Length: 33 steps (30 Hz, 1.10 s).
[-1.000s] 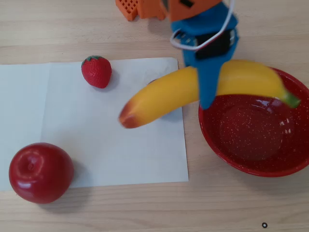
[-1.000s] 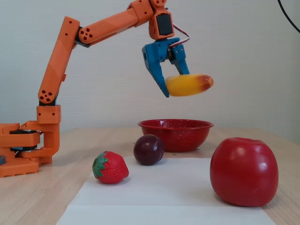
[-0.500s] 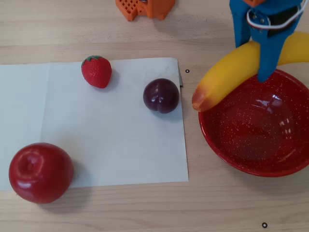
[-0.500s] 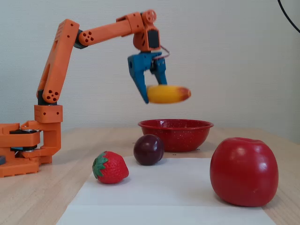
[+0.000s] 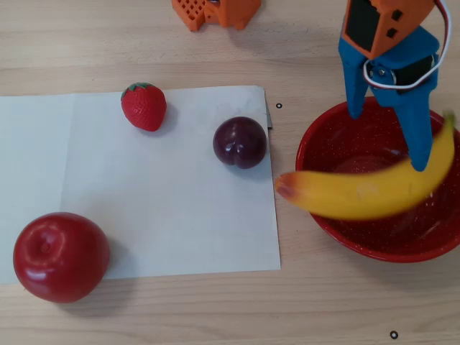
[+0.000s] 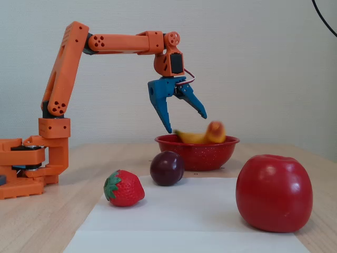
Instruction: Grasp the banana and put it in the red bowl
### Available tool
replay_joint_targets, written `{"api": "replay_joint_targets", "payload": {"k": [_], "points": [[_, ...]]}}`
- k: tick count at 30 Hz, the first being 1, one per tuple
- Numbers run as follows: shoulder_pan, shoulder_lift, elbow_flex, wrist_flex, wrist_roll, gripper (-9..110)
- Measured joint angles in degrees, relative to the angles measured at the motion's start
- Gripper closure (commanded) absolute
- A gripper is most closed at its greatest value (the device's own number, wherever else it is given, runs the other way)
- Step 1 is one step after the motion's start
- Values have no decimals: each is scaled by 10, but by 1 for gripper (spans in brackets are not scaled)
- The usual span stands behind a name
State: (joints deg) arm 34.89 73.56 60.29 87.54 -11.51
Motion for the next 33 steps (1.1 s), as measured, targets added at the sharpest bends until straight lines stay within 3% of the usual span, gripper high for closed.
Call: {"api": "replay_joint_targets", "payload": {"k": [2, 10, 24, 33], "points": [[1, 0, -9, 4, 0, 59], [-11, 7, -102, 81, -1, 101], [-88, 168, -138, 149, -13, 101], [-133, 392, 18, 149, -13, 101]]}}
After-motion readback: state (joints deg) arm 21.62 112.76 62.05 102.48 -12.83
